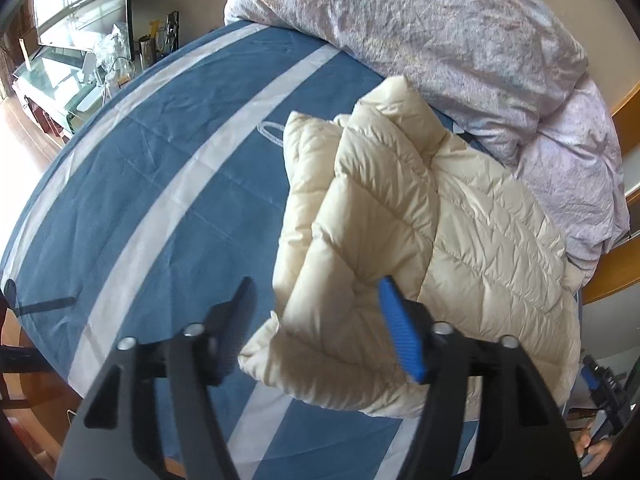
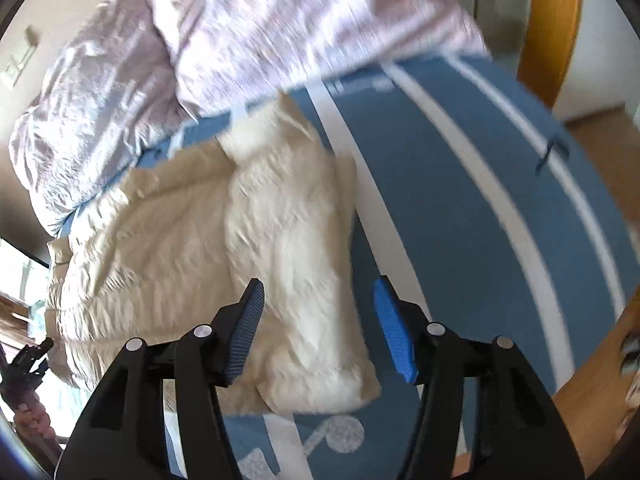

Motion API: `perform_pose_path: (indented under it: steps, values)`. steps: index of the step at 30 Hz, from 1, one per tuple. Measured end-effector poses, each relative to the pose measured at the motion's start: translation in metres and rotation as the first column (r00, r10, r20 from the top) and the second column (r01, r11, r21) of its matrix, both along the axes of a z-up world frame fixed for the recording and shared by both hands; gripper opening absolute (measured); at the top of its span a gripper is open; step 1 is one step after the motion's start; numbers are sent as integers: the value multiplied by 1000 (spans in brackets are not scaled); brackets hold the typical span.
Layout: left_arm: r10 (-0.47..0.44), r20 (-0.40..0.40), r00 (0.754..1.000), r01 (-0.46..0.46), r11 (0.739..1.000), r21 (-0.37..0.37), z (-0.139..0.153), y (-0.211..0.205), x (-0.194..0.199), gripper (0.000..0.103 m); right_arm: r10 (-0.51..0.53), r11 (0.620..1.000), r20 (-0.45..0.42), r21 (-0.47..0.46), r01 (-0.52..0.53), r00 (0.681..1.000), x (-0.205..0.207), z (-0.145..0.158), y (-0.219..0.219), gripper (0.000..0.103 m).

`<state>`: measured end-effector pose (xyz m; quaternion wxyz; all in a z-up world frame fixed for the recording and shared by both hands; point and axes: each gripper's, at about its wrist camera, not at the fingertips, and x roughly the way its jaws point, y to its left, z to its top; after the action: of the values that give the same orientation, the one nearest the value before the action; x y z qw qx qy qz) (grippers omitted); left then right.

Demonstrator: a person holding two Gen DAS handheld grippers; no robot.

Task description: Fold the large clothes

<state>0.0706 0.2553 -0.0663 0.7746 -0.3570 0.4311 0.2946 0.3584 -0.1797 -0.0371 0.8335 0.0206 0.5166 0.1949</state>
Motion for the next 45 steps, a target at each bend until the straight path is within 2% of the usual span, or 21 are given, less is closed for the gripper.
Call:
perform_pose_path:
  steps: [2, 5, 9, 12, 27, 36, 45]
  values:
    - [5, 4, 1000, -5, 1000, -4, 1, 5, -1, 75, 62, 998, 33, 14, -62, 998, -2, 10, 27, 59]
    - [17, 14, 1000, -17, 1000, -23, 1, 17, 0, 78, 164, 986, 45, 35, -165, 985, -13, 17, 63, 58]
    - [25, 17, 1000, -24, 999, -48, -3, 29, 3, 80, 307, 951, 67, 16, -308, 949, -32, 10, 131, 51]
    - [25, 17, 1000, -23, 997, -69, -8, 36, 6, 81, 365, 931, 82, -26, -364, 927, -49, -1, 158, 50]
    - [-18, 3, 1000, 18, 994, -106, -21, 62, 38, 84, 388, 914, -4, -130, -385, 922, -61, -58, 195, 52]
    - [-38, -13, 999, 36, 991, -130, -32, 69, 55, 85, 385, 911, -4, -159, -381, 923, -63, -64, 200, 52]
    - [-62, 31, 998, 68, 974, -217, -45, 60, 69, 85, 392, 908, -10, -156, -389, 920, -63, -63, 201, 52]
